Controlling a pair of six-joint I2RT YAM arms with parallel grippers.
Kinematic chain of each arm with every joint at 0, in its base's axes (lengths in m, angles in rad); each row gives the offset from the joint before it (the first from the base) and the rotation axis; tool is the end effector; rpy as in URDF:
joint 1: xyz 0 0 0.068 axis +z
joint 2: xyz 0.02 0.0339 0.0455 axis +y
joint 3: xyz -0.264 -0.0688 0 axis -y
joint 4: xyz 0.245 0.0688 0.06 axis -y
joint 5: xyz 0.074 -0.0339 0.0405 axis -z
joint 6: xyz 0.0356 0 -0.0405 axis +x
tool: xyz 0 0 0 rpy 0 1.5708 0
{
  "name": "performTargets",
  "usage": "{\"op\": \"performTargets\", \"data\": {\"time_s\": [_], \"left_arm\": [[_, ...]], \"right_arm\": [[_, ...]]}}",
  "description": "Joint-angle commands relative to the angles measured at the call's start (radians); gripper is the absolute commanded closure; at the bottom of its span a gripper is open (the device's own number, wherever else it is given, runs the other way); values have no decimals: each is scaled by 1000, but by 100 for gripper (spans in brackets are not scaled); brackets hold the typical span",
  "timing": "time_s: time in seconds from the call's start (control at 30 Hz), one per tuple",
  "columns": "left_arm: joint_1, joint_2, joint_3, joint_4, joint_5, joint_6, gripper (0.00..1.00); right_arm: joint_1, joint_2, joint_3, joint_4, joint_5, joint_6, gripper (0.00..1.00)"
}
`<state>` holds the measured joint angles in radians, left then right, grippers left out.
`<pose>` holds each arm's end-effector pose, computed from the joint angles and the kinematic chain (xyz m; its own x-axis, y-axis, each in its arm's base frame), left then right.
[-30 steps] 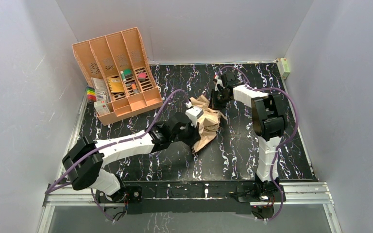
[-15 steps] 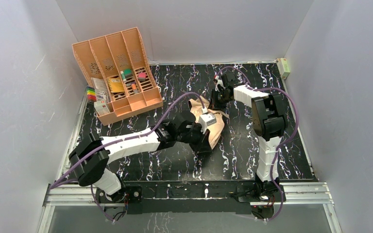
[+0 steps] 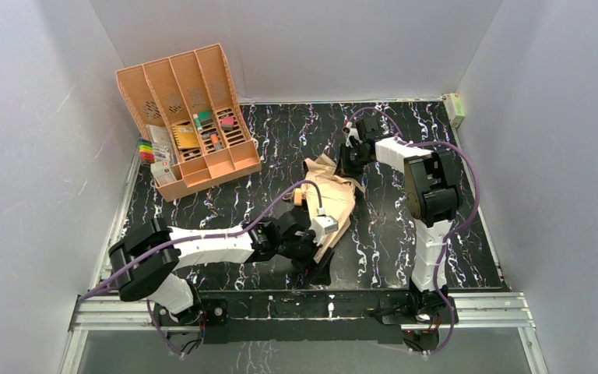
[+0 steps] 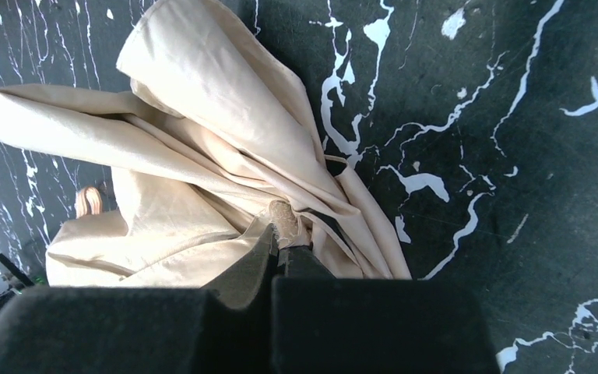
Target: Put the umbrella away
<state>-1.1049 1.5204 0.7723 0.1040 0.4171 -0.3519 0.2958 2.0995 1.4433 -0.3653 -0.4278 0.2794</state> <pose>0.1274 -0.2855 0.1905 -0.5849 0.4618 -0.6668 0.8104 0.2988 -0.5040 0.4160 0.1422 0.1488 -0.9145 -0.0164 -0.4043 -0.2291 0.8445 0.4841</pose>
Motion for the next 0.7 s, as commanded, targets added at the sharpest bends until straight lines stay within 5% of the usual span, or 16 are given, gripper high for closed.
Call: {"op": "performTargets", "data": {"time_s": [0.0,0.27,0.53,0.67], "left_arm": [[-8,-136,-52,-10,-62,-65,8],[-5,-321,-110,-128,-217,-130,2],[-3,-352,-133,-136,-229,-152,2],[5,-416,-162,-147,-364,-192,2]], "right_arm": [[-5,-51,-13,-78,62,-71,100],[-6,-140,138,-221,-12,-133,100],[-5,-248,151,-322,-119,-148,99],[-3,-348,119,-385,-174,-132,99]]}}
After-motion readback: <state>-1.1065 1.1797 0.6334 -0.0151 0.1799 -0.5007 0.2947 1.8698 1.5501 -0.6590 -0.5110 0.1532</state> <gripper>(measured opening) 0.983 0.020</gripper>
